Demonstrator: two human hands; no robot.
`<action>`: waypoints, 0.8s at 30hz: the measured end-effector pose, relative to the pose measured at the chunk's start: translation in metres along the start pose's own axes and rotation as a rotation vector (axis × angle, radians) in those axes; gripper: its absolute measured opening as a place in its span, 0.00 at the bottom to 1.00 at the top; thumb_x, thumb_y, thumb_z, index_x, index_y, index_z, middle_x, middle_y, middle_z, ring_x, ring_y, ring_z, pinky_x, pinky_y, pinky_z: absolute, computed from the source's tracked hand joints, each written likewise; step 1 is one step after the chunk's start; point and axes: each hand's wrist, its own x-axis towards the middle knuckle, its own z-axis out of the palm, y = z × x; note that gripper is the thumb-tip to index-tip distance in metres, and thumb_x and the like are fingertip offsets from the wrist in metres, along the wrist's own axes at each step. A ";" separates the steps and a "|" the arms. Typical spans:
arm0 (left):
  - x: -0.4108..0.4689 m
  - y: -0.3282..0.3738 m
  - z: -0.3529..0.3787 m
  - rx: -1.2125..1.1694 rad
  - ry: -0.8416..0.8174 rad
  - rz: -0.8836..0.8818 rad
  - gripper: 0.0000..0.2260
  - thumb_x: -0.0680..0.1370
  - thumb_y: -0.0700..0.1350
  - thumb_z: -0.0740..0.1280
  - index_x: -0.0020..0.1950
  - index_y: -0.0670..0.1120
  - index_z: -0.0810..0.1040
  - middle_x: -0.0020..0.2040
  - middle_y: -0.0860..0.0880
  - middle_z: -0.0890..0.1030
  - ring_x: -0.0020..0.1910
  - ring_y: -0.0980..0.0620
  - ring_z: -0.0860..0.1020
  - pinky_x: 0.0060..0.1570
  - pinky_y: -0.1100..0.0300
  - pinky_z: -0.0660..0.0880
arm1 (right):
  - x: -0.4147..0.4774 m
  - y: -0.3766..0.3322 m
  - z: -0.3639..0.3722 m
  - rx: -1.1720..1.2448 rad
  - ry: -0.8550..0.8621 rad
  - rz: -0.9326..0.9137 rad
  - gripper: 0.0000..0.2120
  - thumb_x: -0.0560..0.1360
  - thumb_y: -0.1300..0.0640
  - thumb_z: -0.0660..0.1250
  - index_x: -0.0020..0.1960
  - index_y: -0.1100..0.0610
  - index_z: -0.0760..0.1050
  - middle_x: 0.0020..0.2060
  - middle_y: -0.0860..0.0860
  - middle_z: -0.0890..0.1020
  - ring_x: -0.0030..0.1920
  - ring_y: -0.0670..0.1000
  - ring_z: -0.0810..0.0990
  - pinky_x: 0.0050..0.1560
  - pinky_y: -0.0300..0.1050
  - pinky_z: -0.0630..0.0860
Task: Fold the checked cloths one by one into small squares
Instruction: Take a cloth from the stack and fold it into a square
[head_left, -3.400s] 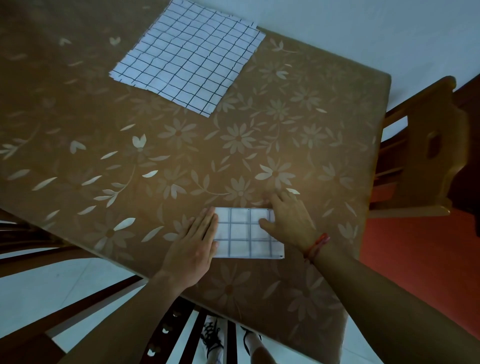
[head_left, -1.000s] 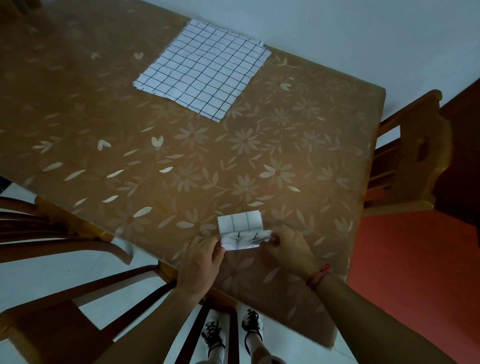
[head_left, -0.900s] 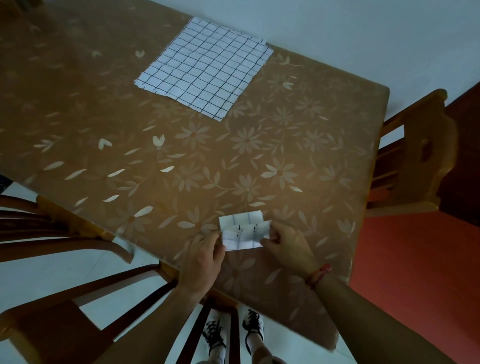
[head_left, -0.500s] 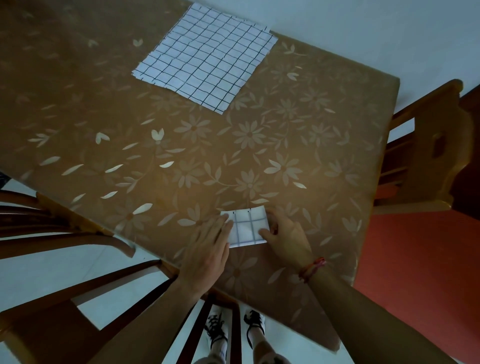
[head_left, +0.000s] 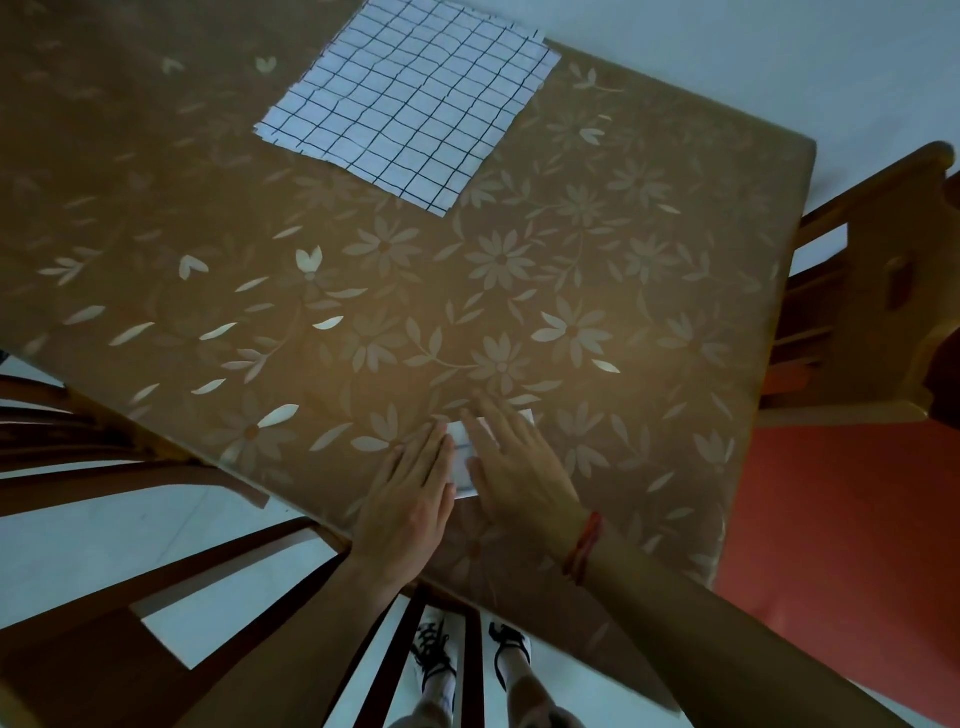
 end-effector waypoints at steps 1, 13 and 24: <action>0.000 0.000 0.001 0.006 -0.012 0.003 0.24 0.83 0.50 0.52 0.76 0.40 0.61 0.76 0.43 0.62 0.76 0.48 0.59 0.70 0.48 0.64 | 0.000 -0.002 0.008 -0.026 -0.013 -0.068 0.25 0.82 0.51 0.52 0.74 0.63 0.62 0.73 0.61 0.66 0.74 0.59 0.65 0.72 0.55 0.64; -0.003 -0.001 0.006 0.058 -0.073 -0.001 0.26 0.82 0.52 0.51 0.78 0.41 0.56 0.78 0.44 0.58 0.77 0.50 0.54 0.73 0.48 0.60 | -0.008 0.008 0.032 -0.114 -0.211 -0.157 0.28 0.84 0.49 0.45 0.78 0.65 0.50 0.78 0.60 0.51 0.79 0.57 0.47 0.77 0.56 0.51; -0.001 0.002 -0.002 0.043 -0.084 -0.040 0.24 0.83 0.50 0.47 0.76 0.39 0.61 0.76 0.41 0.61 0.76 0.46 0.59 0.72 0.47 0.62 | -0.028 0.062 0.008 -0.214 -0.312 -0.074 0.34 0.83 0.41 0.44 0.78 0.64 0.49 0.78 0.60 0.51 0.78 0.56 0.49 0.76 0.55 0.51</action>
